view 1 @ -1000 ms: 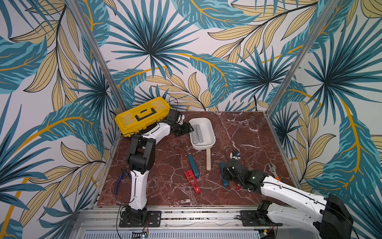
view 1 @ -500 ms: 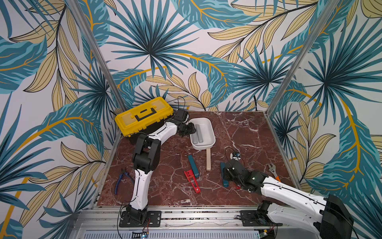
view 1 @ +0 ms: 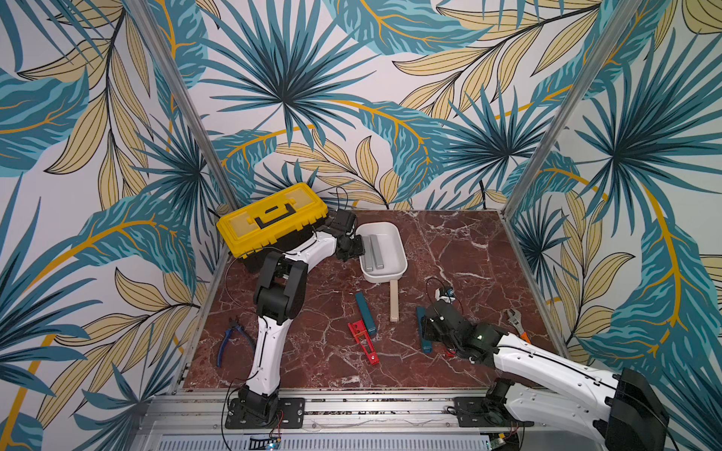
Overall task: Put the pruning pliers into the storage box
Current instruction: Pick up the storage box at the center of the board.
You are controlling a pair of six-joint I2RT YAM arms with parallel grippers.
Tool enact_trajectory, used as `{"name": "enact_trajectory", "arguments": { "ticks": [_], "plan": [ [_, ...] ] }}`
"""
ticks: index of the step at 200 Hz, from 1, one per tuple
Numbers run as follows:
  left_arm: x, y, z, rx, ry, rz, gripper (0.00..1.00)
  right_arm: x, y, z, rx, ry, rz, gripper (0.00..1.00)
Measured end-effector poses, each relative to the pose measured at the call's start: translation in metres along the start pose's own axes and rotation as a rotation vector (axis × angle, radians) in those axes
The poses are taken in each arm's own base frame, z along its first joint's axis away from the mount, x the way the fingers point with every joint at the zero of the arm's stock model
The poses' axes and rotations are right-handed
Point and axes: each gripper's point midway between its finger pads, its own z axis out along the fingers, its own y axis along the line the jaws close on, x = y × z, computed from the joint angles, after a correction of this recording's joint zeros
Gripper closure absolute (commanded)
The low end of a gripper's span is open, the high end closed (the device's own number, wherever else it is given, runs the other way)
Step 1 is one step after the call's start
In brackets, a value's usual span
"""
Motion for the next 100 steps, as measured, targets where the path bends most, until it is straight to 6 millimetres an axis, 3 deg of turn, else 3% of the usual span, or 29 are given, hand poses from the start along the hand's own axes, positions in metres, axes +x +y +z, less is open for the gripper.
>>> {"name": "enact_trajectory", "arguments": {
  "ticks": [100],
  "plan": [
    [-0.009,-0.008,-0.005,-0.031,-0.016,0.029,0.77,0.002,0.001,0.003,0.000,0.011,-0.003,0.54]
  ]
}}
